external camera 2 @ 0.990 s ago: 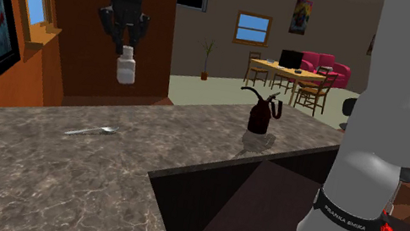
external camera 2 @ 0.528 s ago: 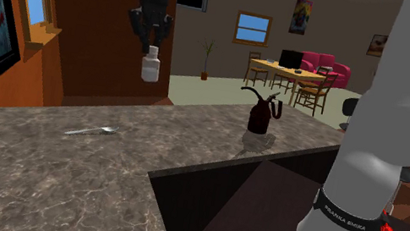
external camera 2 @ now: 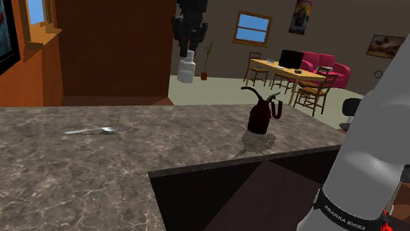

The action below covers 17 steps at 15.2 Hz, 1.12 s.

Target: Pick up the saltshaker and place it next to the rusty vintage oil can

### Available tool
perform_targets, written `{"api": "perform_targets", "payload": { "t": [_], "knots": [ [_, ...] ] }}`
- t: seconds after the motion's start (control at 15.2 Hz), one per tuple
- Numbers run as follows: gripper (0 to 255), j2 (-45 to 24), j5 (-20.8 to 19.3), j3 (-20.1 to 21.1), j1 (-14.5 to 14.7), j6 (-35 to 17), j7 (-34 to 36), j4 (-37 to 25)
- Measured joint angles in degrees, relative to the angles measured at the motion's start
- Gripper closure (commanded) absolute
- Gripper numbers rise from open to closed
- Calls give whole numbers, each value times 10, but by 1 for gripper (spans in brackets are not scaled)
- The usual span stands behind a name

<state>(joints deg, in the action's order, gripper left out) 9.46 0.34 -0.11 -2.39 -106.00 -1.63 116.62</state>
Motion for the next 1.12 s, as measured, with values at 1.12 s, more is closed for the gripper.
{"api": "perform_targets", "payload": {
  "t": [1.12],
  "knots": [
    [255,110,-56,-142,-97,2,-214,104]
  ]
}}
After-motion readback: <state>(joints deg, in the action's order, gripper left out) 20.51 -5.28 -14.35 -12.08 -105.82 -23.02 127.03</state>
